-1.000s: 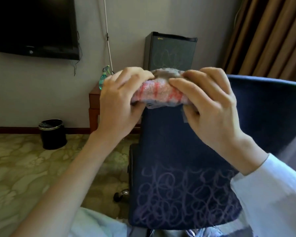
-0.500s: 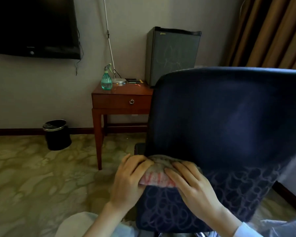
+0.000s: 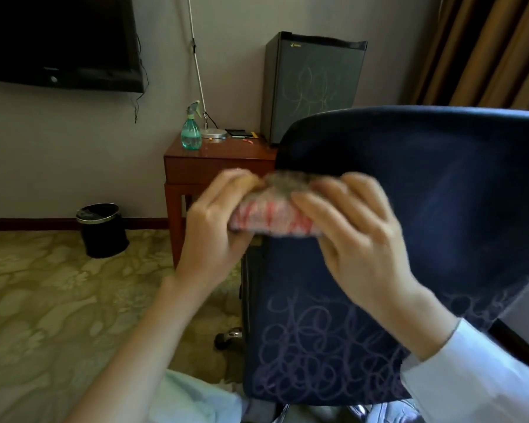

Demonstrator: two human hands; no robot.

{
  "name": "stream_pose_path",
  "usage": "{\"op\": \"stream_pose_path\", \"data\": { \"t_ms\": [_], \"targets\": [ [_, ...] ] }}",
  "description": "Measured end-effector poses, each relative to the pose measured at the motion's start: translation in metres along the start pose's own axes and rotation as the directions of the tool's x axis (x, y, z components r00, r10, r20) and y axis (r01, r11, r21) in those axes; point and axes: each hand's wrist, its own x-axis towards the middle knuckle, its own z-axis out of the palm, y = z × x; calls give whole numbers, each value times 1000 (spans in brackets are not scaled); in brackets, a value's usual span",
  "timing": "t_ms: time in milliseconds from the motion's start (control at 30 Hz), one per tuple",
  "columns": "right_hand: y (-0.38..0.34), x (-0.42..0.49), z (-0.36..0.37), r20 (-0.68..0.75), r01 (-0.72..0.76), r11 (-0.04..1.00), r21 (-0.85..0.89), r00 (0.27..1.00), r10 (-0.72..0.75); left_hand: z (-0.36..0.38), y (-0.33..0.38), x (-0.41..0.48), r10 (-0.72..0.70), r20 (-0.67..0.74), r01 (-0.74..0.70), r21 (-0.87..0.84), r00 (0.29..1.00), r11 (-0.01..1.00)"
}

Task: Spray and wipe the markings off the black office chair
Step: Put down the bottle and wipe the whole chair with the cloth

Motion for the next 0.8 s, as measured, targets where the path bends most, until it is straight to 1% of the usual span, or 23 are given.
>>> {"op": "stream_pose_path", "data": {
  "t_ms": [67,167,267,333,400,433,467,533,567,633,700,800],
  "targets": [
    [-7,-37,18,86,-27,999,39,996,23,18,-10,-41,-53,58,54,-15,997,998],
    [-19,-102,42,253,-99,990,104,965,70,37,-26,-102,-141,170,142,1,975,990],
    [-37,-144,54,392,-178,976,125,913,116,46,-31,-140,-136,274,123,65,952,990],
    [-41,-148,58,417,-211,967,144,899,134,46,-33,-145,-126,302,107,79,945,991],
    [-35,-130,57,389,-224,960,169,910,144,42,-34,-132,-127,270,106,88,955,990],
    [-30,-115,53,348,-219,958,187,926,143,39,-33,-119,-125,240,104,97,963,990],
    [-24,-95,46,285,-200,960,198,949,139,34,-29,-101,-114,200,94,106,973,990],
    [-9,-49,26,114,-126,978,165,988,108,24,-16,-55,-50,75,39,134,996,990],
    [0,-25,14,36,-94,987,131,995,90,17,-8,-28,-8,13,6,145,1000,989],
    [17,14,-7,-73,-62,996,57,995,66,4,10,21,60,-53,-52,147,997,988],
    [28,35,-17,-126,-44,999,2,991,43,-4,21,49,103,-86,-90,136,991,987],
    [24,21,-7,-104,-33,999,-15,994,31,7,17,34,65,-85,-52,147,994,988]
  ]
}}
